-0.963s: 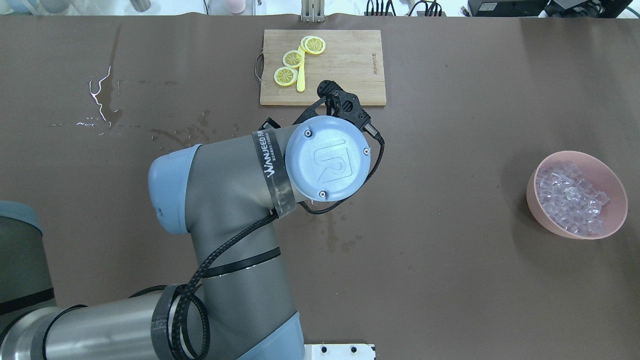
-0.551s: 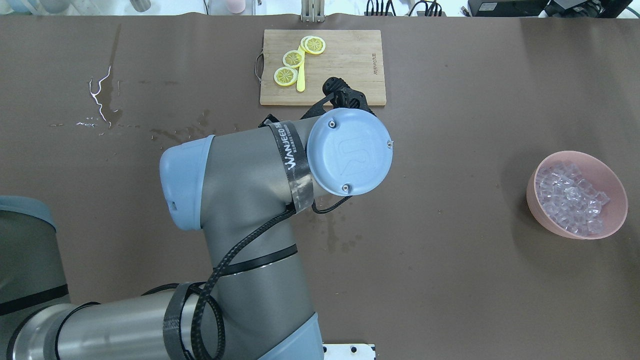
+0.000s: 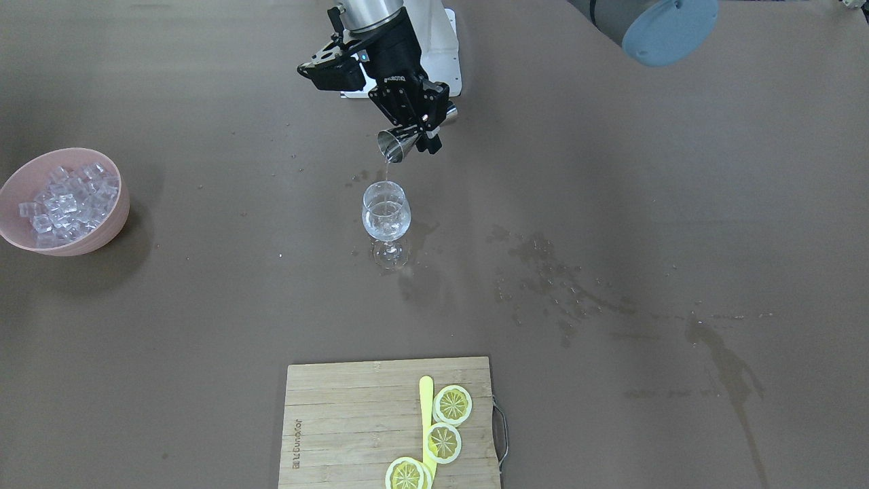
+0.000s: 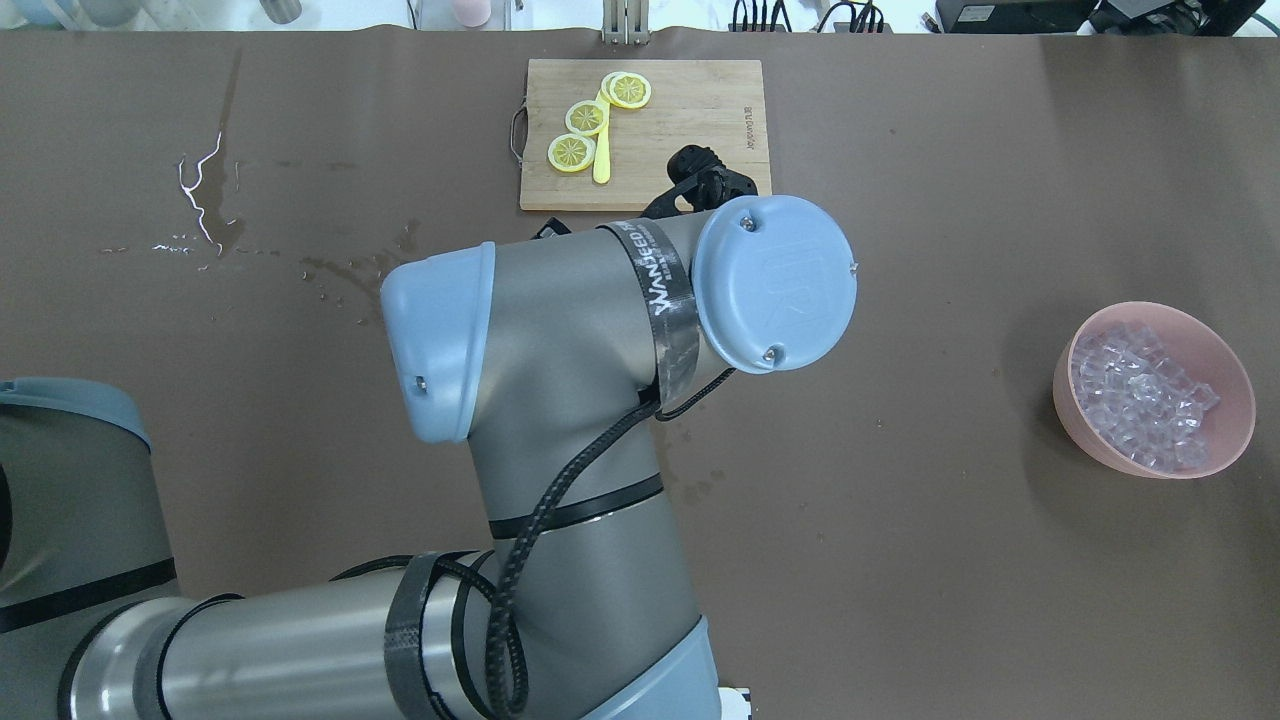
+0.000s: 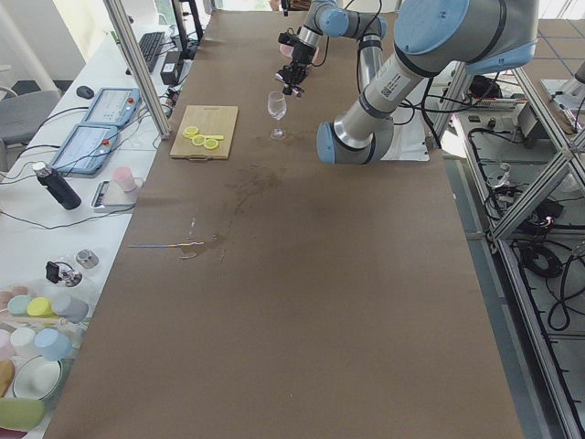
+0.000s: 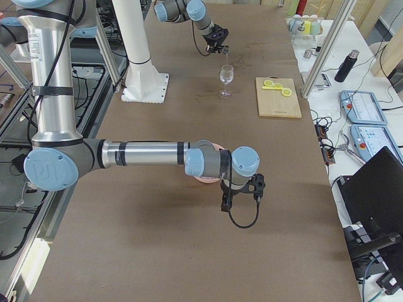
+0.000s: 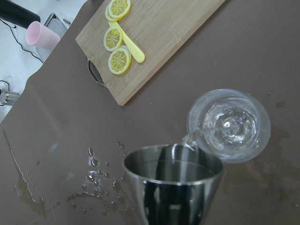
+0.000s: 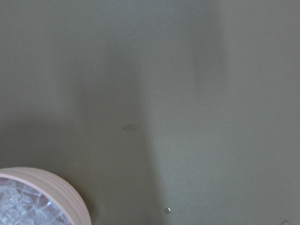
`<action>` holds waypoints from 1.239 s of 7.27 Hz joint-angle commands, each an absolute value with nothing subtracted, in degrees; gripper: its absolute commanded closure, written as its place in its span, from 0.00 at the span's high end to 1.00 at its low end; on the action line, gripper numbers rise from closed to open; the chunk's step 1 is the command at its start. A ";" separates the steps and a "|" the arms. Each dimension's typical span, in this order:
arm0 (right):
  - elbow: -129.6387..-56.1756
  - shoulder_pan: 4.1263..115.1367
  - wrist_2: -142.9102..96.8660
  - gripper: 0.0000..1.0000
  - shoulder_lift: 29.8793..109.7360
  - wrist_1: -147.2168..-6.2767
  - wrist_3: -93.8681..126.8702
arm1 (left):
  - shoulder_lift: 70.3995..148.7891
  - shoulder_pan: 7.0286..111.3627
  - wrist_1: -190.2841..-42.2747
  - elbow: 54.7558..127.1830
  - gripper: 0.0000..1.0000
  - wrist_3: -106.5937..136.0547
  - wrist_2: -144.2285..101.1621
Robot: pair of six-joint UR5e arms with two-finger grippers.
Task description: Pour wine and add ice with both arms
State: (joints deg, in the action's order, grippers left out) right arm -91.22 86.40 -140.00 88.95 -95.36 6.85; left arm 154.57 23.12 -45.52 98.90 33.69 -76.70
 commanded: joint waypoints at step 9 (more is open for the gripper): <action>-90.88 86.22 -140.18 1.00 88.86 -95.36 6.86 | 156.45 23.64 -45.06 98.07 0.00 32.61 -75.59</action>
State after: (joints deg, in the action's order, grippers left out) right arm -90.80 86.22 -140.12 88.86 -95.36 6.86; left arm 156.98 23.39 -43.02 96.68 32.25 -75.51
